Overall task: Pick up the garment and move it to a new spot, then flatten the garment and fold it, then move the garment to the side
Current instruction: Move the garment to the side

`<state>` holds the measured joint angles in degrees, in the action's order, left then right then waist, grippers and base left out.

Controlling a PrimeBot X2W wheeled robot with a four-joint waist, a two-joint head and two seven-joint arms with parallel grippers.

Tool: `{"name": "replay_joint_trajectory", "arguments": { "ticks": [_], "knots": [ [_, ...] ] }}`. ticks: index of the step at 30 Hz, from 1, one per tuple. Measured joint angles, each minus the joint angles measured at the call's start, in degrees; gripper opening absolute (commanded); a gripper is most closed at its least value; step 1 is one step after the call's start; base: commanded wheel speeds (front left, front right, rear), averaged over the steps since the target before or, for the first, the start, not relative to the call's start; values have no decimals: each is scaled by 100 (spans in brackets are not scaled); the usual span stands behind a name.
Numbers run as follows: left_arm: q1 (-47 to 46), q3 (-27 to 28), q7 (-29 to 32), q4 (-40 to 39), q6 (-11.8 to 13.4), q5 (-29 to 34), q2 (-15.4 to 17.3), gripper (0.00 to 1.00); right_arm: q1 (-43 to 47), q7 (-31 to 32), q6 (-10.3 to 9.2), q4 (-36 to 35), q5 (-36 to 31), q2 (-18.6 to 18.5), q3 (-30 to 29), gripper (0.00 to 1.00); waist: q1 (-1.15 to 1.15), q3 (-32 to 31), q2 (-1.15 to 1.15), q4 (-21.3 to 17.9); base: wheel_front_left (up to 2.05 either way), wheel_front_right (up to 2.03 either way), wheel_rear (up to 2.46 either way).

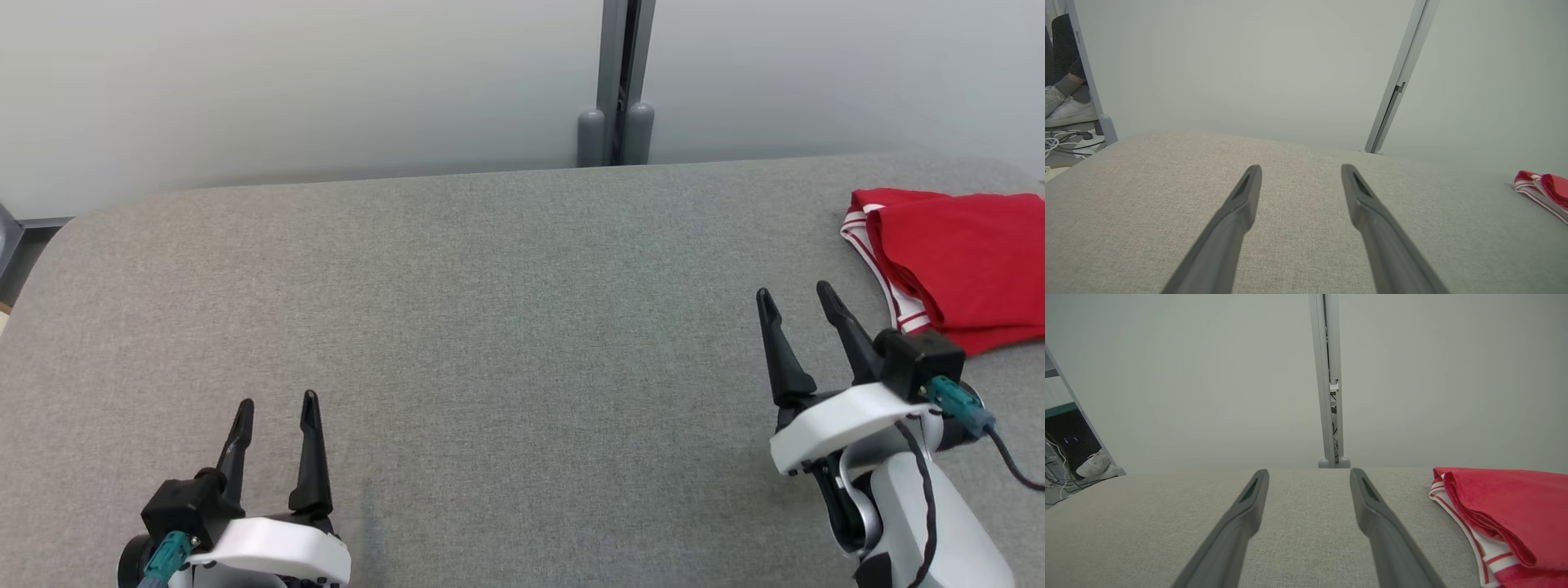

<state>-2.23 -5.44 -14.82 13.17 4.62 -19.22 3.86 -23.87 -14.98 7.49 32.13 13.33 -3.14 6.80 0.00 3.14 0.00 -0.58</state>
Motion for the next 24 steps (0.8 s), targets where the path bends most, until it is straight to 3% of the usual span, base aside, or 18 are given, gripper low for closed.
{"name": "replay_joint_trajectory", "arguments": {
  "ticks": [13,24],
  "knots": [
    [323,-165,-1,162,114,67,19,100,1584,-1,0,-1254,110,33,152,100,0,-360,0,316,0,0,0],
    [336,-272,0,209,157,154,78,100,1892,0,0,-1457,226,37,247,100,0,-367,1,252,0,0,0]
  ]
}}
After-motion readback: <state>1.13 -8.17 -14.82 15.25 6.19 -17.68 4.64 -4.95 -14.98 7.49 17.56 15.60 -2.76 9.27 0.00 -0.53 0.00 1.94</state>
